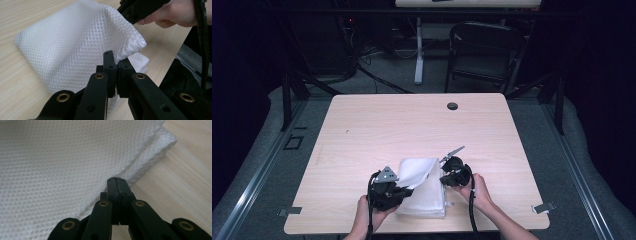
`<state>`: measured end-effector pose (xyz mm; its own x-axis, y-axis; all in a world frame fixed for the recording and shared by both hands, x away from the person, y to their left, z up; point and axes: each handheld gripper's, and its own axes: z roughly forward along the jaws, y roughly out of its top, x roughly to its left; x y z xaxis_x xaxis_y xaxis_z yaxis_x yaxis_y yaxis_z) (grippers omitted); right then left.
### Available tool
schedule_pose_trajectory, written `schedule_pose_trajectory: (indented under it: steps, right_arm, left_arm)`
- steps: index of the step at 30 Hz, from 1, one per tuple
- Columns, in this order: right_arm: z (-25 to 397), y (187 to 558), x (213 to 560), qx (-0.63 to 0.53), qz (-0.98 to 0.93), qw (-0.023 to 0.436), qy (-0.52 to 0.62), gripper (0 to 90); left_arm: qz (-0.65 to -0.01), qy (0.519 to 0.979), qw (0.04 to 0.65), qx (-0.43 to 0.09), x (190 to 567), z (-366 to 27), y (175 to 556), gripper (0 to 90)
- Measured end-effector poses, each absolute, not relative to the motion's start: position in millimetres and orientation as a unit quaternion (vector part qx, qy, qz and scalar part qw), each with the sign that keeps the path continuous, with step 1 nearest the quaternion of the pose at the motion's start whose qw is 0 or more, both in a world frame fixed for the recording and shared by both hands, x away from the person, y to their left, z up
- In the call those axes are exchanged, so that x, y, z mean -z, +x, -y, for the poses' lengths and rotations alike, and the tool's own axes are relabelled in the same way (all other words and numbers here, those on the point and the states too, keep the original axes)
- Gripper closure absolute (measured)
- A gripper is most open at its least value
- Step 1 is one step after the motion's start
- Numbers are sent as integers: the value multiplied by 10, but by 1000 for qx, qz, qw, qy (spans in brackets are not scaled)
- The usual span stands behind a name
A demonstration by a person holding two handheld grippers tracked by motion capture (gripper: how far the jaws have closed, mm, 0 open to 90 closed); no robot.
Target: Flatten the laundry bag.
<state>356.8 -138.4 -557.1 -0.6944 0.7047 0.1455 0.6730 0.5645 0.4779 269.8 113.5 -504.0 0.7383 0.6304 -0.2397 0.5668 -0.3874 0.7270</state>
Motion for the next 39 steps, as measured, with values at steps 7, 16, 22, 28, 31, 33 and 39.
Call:
schedule_pose_trajectory:
  steps: [7,16,22,28,31,33,39]
  right_arm:
    - [1424,3566,5579,-254,-883,29,393,900]
    - [1407,3557,5582,-254,-884,33,391,900]
    - [1406,3558,5584,-256,-884,34,390,900]
    - [1398,3545,5583,-253,-883,41,393,900]
    - [1395,3541,5588,-256,-883,44,391,900]
    - [1378,3532,5585,-253,-884,48,391,900]
    - [1370,3527,5581,-250,-885,50,390,900]
  left_arm:
    - [-383,817,427,-61,4962,-1329,2701,884]
    - [-417,800,423,-80,4944,-1635,2692,883]
    - [-429,796,419,-87,4935,-1765,2692,883]
    - [-443,792,409,-98,4949,-1892,2686,882]
    - [-450,793,398,-100,4965,-1955,2690,881]
    - [-457,794,389,-91,4985,-2000,2701,881]
    - [-474,791,375,-94,5037,-2118,2727,879]
